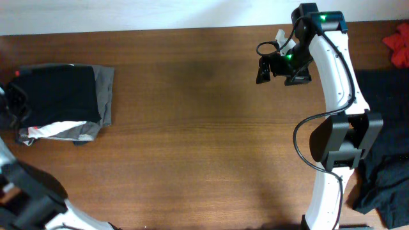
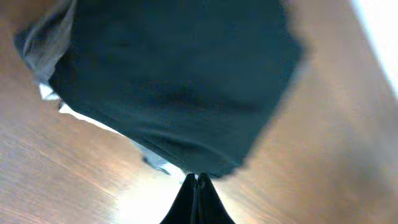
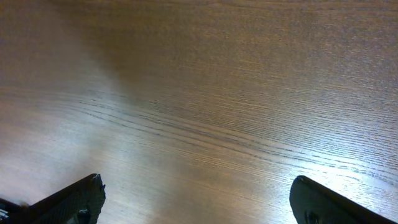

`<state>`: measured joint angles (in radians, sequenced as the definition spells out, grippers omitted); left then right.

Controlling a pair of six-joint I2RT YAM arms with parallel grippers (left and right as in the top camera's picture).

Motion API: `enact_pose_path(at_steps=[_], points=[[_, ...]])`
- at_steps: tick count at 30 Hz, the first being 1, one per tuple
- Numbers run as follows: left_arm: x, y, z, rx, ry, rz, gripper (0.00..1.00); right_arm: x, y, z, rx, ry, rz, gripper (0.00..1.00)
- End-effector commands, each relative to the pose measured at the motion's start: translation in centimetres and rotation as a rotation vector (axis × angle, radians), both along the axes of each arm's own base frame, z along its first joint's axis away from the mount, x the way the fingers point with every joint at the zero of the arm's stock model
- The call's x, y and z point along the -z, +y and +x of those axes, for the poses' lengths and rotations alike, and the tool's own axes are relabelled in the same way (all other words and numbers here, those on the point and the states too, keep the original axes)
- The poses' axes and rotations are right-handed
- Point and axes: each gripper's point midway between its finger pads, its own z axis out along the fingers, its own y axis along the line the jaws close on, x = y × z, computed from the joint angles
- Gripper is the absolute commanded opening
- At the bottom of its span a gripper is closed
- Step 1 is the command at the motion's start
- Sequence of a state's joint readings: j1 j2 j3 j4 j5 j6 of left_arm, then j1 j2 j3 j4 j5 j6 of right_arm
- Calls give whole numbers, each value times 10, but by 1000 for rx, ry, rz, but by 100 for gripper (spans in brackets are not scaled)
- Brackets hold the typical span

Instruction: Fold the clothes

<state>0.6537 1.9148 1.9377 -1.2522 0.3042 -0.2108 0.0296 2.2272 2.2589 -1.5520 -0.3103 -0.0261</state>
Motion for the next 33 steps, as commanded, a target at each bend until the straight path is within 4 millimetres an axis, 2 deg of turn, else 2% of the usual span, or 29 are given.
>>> enact_pose_path(at_steps=[1,2,6,8,12,13,17,25,29,31,33], points=[[-55,-30,8,59,-132,45,1,-4,-2,0,5,-8,-11,99],[-58,-37,10,76,-140,49,2,-4,-1,-1,4,-8,-11,99],[-59,-64,21,144,-143,46,20,-4,-2,0,5,-8,-11,99],[-59,-76,26,174,-143,43,46,-4,-2,0,5,-8,-11,99],[-58,-96,32,225,-143,39,82,-4,-2,0,5,-8,-11,99],[-58,-100,33,234,-142,38,99,-4,-2,0,5,-8,-11,99],[-58,-108,36,254,-143,37,99,-4,-2,0,5,-8,-11,99],[-58,-108,36,253,-143,37,99,-4,-1,-1,3,-9,-11,99],[-58,-108,36,253,-143,37,99,-28,2,-4,-4,-66,-9,99],[-58,-108,36,253,-143,37,99,-51,5,-9,-10,-123,-7,99],[-58,-108,36,253,-143,37,99,-83,9,-18,-21,-202,-2,99]])
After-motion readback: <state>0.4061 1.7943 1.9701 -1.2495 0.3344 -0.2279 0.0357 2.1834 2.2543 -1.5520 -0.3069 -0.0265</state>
